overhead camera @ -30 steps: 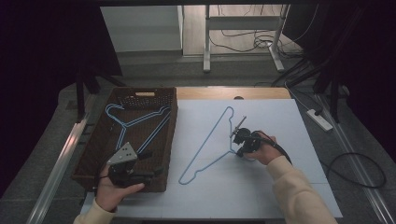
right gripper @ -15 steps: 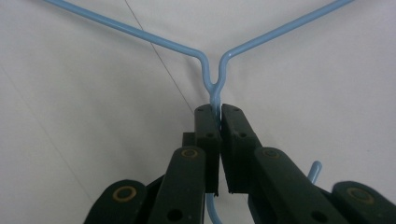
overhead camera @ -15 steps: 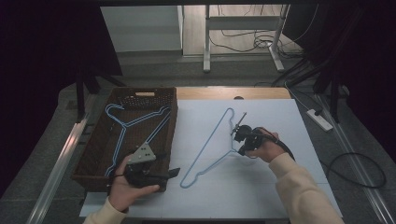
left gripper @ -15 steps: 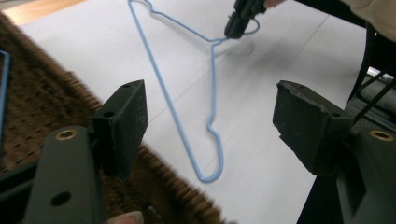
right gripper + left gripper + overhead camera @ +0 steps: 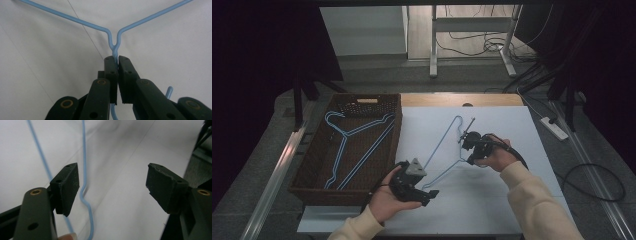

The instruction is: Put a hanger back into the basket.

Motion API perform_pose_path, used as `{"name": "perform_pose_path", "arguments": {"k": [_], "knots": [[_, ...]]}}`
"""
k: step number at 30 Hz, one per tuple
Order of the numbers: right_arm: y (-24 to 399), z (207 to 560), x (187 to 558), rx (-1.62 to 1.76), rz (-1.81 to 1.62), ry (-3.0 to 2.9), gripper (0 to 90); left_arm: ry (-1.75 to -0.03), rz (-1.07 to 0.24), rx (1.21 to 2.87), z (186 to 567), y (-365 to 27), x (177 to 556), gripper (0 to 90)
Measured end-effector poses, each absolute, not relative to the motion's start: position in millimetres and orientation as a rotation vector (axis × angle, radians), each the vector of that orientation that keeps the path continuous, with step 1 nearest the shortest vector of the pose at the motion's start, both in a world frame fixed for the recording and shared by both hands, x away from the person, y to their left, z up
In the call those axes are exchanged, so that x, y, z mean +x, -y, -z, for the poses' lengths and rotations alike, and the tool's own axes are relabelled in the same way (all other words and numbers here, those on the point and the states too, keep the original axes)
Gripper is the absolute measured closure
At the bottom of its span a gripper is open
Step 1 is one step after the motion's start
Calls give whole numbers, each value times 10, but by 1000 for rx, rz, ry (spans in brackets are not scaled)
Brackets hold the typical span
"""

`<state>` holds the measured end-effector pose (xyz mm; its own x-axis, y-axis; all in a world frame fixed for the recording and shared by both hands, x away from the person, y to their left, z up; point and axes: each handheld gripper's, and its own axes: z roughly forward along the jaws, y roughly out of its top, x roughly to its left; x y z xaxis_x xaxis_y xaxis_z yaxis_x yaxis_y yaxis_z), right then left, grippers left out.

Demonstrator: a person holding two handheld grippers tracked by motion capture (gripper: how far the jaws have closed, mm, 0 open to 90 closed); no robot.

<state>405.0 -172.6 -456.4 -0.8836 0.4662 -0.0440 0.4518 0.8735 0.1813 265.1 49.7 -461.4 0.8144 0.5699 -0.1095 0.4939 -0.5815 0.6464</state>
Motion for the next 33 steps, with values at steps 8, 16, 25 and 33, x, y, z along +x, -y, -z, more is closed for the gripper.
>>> {"name": "perform_pose_path", "arguments": {"k": [8,16,25,33], "knots": [[1729,4563,4058,717,-250,-2959,866,-865,-189,2354,4844,-203,2956,296],[1721,4552,4054,721,-252,-2954,866,-903,-227,2387,5045,-61,3180,332],[1706,4512,4051,713,-249,-2951,866,-904,-218,2406,5174,2,3302,507],[1697,4467,4034,718,-264,-2938,866,-900,-185,2379,5163,-28,3330,859]]}}
